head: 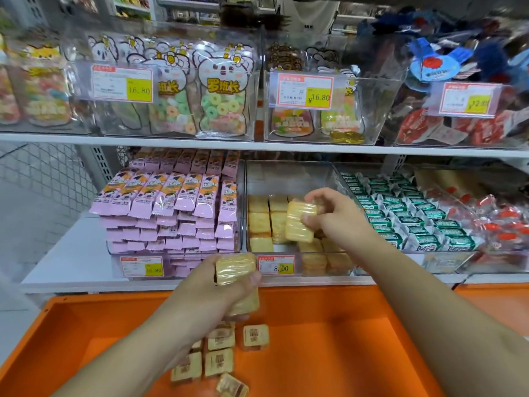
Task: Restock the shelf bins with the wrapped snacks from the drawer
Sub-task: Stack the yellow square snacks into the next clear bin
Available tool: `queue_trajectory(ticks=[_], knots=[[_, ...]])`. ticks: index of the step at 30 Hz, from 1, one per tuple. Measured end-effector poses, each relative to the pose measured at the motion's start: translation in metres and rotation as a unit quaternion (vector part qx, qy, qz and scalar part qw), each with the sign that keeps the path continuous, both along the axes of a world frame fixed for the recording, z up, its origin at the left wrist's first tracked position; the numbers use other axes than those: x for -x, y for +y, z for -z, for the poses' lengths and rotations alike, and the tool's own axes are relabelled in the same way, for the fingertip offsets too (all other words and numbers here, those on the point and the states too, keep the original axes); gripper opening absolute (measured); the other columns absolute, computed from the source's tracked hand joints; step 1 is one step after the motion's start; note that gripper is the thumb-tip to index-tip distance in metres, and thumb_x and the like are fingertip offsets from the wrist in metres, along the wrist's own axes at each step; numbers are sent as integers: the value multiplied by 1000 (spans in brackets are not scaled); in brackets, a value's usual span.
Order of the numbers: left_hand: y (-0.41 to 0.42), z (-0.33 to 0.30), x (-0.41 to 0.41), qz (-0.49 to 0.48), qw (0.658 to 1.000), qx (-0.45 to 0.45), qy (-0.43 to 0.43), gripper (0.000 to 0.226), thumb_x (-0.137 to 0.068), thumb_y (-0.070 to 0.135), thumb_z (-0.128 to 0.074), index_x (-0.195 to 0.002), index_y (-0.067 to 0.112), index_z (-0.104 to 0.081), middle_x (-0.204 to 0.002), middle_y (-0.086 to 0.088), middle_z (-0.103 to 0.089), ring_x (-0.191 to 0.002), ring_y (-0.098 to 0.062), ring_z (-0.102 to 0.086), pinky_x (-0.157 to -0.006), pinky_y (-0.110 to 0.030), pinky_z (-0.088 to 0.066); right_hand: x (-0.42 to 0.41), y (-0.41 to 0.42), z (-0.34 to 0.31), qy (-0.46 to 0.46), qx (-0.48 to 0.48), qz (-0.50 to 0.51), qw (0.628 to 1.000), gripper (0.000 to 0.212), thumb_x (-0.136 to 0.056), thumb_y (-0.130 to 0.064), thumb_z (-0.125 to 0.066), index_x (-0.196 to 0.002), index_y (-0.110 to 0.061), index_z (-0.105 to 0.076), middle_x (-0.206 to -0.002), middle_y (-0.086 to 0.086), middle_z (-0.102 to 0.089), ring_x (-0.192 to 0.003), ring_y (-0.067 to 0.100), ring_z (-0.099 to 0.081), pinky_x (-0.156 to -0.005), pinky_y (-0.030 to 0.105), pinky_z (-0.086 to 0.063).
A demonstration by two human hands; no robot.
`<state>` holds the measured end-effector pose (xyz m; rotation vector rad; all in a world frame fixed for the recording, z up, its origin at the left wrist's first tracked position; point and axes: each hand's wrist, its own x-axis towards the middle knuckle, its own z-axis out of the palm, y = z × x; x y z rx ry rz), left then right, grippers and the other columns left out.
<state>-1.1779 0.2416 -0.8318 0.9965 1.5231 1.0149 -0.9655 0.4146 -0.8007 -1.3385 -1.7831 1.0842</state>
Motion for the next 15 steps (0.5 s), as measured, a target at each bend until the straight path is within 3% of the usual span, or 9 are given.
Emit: queue_trajectory(ticks=[2, 4, 7, 10, 13, 15], knots=[[7, 6, 6, -13, 1000, 20, 10, 99, -53, 87, -81, -139, 49, -51, -134, 12, -69, -119, -19, -69, -103, -51, -54, 7, 20, 11, -37, 21, -18, 999, 29, -88, -12, -82, -109, -26, -69, -80, 4, -65, -76, 18, -64, -75, 35, -55], [14, 14, 10, -22, 999, 36, 22, 107, -45, 91, -81, -140, 54, -48, -141, 12, -64, -126, -23, -64, -106, -54, -51, 13, 37, 25, -59, 45, -41, 996, 28, -85, -10, -85, -105, -22, -70, -79, 10, -65, -78, 25, -68, -85, 42, -58], [22, 22, 16, -28, 998, 48, 16, 105, -44, 88, -85, -137, 54, -51, -138, 12, -66, -123, -23, -66, -106, -52, -52, 19, 54, 41, -100, 36, -68, 992, 28, -82, -8, -87, -102, -19, -71, -66, -2, -59, -65, 14, -60, -79, 39, -55], [25, 26, 19, -30, 998, 50, 0, 103, -46, 84, -88, -137, 51, -54, -133, 13, -69, -117, -20, -70, -107, -49, -51, 20, 62, 49, -159, 27, -103, 982, 24, -81, -13, -89, -97, -23, -73, -69, -7, -61, -64, 8, -56, -73, 33, -49], [27, 24, 17, -15, 998, 54, -16, 87, -53, 77, -88, -131, 48, -61, -121, 14, -75, -111, -17, -73, -107, -47, -51, 20, 64, 56, -197, 17, -136, 971, 23, -81, -16, -89, -95, -27, -75, -82, -5, -69, -76, 11, -64, -80, 39, -58], [27, 24, 15, -22, 998, 62, -10, 97, -49, 81, -89, -135, 50, -56, -125, 16, -73, -116, -16, -70, -109, -47, -49, 21, 65, 59, -234, -11, -143, 962, 24, -80, -23, -90, -99, -30, -77, -92, -9, -70, -90, 13, -66, -89, 39, -59]])
